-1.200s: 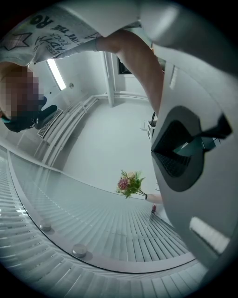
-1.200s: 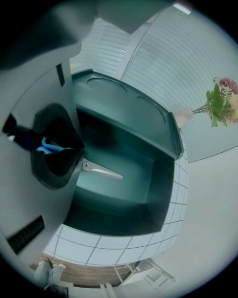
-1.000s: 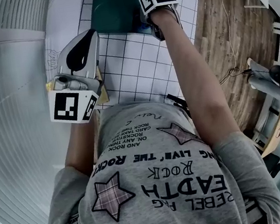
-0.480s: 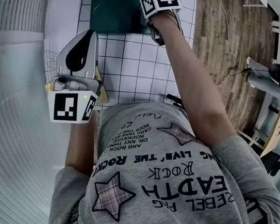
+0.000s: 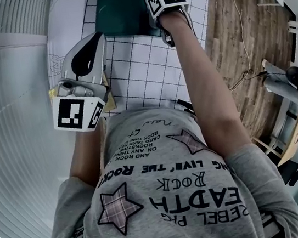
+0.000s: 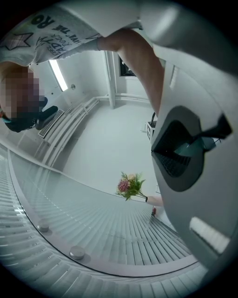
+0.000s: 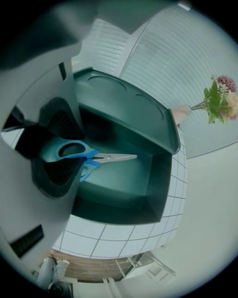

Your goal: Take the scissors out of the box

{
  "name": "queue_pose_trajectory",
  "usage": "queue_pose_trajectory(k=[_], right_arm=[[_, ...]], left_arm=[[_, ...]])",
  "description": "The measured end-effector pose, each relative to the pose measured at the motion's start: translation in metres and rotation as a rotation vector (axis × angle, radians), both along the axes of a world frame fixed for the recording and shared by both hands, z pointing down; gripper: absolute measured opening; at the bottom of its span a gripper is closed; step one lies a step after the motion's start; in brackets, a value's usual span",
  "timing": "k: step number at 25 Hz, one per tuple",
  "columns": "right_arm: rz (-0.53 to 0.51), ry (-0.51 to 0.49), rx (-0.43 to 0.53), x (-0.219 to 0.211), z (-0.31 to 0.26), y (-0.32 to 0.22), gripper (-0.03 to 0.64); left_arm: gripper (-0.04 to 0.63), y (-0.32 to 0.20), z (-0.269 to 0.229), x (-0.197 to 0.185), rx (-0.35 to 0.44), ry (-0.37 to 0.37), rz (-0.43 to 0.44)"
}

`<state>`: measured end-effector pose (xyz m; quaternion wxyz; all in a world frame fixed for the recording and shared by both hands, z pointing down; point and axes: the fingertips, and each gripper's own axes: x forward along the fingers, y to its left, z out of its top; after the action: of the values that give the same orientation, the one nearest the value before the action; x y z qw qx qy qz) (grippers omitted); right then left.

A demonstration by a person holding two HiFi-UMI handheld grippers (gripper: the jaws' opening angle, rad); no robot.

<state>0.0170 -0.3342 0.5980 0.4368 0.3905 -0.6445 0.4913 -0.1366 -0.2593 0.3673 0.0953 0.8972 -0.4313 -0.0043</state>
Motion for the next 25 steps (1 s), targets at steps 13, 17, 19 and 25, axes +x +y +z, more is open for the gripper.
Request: queue_pose_trajectory(k=[13, 17, 19, 25], right_arm=[[-0.113, 0.130, 0.035, 0.012, 0.003, -0.008, 0.106], [-0.116, 0.066, 0.024, 0.002, 0.001, -0.006, 0.106], [-0.138, 0.047, 0.021, -0.002, 0.001, -0.004, 0.106], [-0.071, -0.005, -0.006, -0.004, -0.001, 0.001, 0.106]], left_arm=[[0.002, -0.002, 0.000, -0.007, -0.002, 0.005, -0.024], [0.002, -0.003, -0.001, -0.007, -0.001, 0.005, -0.026], [0.002, -0.003, -0.001, -0.008, -0.003, 0.007, -0.029], [0.002, -0.004, 0.000, -0.008, -0.003, 0.011, -0.033]])
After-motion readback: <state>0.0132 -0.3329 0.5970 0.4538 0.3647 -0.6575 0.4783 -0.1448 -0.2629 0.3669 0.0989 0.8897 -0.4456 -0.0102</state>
